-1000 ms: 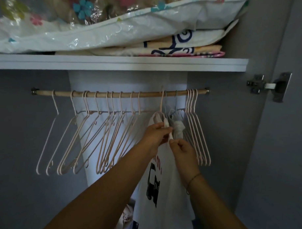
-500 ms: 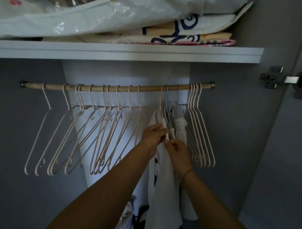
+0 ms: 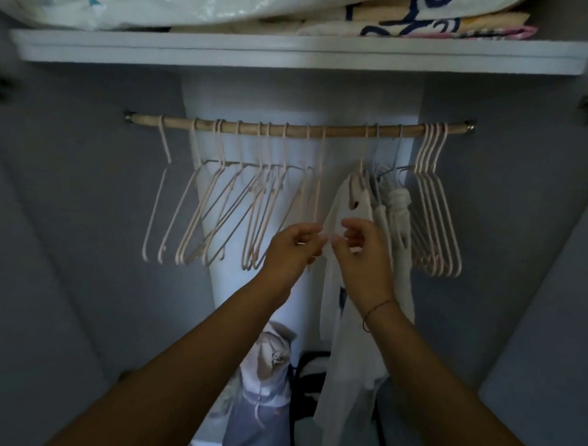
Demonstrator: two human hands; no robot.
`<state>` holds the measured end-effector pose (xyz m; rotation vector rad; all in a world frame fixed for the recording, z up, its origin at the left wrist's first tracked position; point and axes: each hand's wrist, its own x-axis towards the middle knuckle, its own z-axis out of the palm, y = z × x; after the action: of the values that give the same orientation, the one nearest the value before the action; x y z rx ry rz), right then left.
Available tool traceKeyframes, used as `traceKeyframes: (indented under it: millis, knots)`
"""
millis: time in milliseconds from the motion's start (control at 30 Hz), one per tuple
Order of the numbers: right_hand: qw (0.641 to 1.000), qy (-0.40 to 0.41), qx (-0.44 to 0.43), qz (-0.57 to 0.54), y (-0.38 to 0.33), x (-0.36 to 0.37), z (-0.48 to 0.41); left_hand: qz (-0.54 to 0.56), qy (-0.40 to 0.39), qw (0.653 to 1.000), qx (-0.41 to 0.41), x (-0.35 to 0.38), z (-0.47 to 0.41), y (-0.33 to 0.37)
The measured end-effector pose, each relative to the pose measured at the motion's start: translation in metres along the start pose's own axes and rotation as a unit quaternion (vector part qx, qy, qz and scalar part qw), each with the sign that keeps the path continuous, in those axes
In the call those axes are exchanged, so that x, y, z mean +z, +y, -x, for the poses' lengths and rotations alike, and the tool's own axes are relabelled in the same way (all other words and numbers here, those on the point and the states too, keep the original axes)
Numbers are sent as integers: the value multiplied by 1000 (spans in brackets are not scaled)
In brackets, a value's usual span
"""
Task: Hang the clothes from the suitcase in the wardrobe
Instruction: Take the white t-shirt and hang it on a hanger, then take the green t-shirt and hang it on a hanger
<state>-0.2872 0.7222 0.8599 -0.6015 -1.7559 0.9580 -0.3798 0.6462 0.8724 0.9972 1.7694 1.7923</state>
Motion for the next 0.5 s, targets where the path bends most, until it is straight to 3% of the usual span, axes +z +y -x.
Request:
traceKeyframes:
  millis: [267,500]
  knots:
    - [980,-184,39,-62,-13,48,102,-59,91,993,-47,-76,119,-41]
    - [924,-367,41,-102,-18,61,237,-85,253,956,-122,-114,289,-88]
